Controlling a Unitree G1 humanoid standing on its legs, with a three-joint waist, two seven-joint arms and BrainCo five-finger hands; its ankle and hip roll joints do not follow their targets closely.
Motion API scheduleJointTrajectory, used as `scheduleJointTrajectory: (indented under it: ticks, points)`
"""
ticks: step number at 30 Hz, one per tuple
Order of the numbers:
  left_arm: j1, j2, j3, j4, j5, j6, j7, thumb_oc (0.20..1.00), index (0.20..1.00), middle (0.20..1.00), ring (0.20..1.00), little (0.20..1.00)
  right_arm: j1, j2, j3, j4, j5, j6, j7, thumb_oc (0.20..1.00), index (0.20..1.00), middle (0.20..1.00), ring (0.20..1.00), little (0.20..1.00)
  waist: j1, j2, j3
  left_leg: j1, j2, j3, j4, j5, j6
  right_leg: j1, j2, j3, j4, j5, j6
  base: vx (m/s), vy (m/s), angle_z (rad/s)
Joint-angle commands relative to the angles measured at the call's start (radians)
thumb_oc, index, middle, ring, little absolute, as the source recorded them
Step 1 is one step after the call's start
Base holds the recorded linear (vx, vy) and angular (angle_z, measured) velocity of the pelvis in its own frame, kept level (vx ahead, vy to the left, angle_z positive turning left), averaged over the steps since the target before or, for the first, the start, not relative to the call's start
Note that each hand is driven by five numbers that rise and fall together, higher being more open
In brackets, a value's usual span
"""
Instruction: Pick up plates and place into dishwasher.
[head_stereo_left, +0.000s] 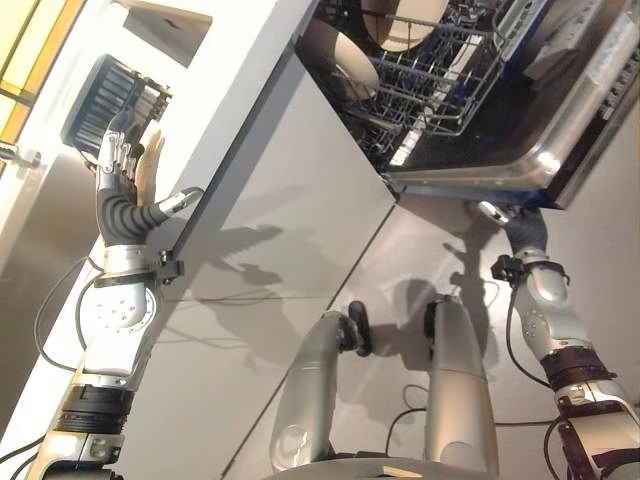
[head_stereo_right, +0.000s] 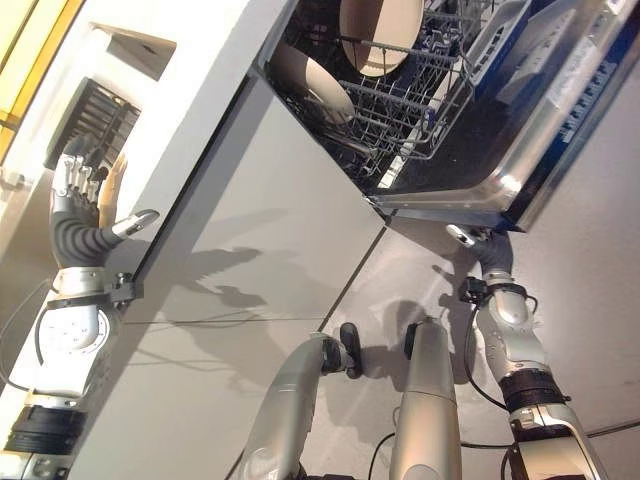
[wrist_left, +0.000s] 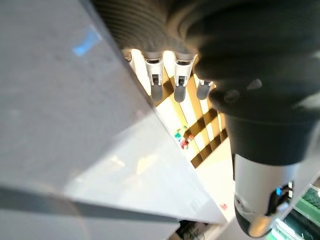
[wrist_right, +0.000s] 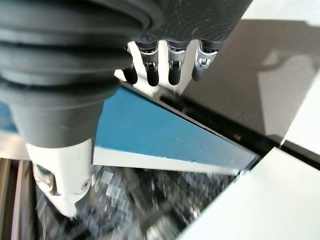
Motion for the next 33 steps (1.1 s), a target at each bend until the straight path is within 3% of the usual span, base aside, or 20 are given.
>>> scheduleJointTrajectory:
  ticks: [1, 10, 18, 25, 33]
  points:
    - [-0.056, 0.000, -0.027, 0.095, -0.003, 0.063, -0.021, 1.000, 1.000, 1.000, 1.000, 1.000, -0.306, 0.014, 0.015, -0.383, -0.103, -0.211, 0.118, 1.000, 1.000, 1.000, 1.000, 1.000, 0.032, -0.020, 0.065, 0.095, -0.025, 0.009, -0.189, 0.182, 0.031, 0.181, -0.025, -0.010, -0.029, -0.043, 0.046, 0.05, -0.087, 0.17]
    - [-0.063, 0.013, -0.004, 0.116, 0.028, 0.071, -0.066, 1.000, 1.000, 1.000, 1.000, 1.000, -0.226, 0.051, 0.008, -0.383, -0.110, -0.278, 0.092, 1.000, 1.000, 1.000, 1.000, 1.000, 0.100, -0.119, -0.018, 0.223, -0.033, -0.052, -0.262, 0.164, 0.031, 0.410, -0.009, -0.099, -0.212, 0.005, 0.053, 0.09, -0.144, 0.26]
    - [-0.023, -0.005, 0.033, 0.124, 0.049, 0.073, -0.128, 1.000, 1.000, 1.000, 1.000, 1.000, -0.153, 0.079, 0.005, -0.398, -0.124, -0.269, 0.092, 1.000, 1.000, 1.000, 1.000, 1.000, 0.145, -0.194, -0.120, 0.352, -0.031, -0.083, -0.365, 0.166, 0.021, 0.618, 0.020, -0.168, -0.426, 0.057, 0.065, 0.16, -0.089, 0.17]
    - [0.026, -0.034, 0.063, 0.117, 0.043, 0.078, -0.186, 1.000, 1.000, 1.000, 1.000, 1.000, -0.102, 0.077, -0.002, -0.433, -0.151, -0.220, 0.098, 1.000, 1.000, 1.000, 1.000, 1.000, 0.170, -0.227, -0.237, 0.485, -0.025, -0.109, -0.524, 0.215, 0.009, 0.773, 0.056, -0.210, -0.647, 0.117, 0.084, 0.14, -0.040, 0.17]
    - [0.049, -0.069, 0.073, 0.097, 0.031, 0.077, -0.203, 1.000, 1.000, 1.000, 1.000, 1.000, -0.076, 0.077, 0.009, -0.518, -0.171, -0.132, 0.108, 1.000, 1.000, 1.000, 1.000, 1.000, 0.167, -0.253, -0.306, 0.570, -0.014, -0.118, -0.621, 0.248, 0.001, 0.843, 0.085, -0.215, -0.755, 0.151, 0.091, -0.01, -0.018, 0.08]
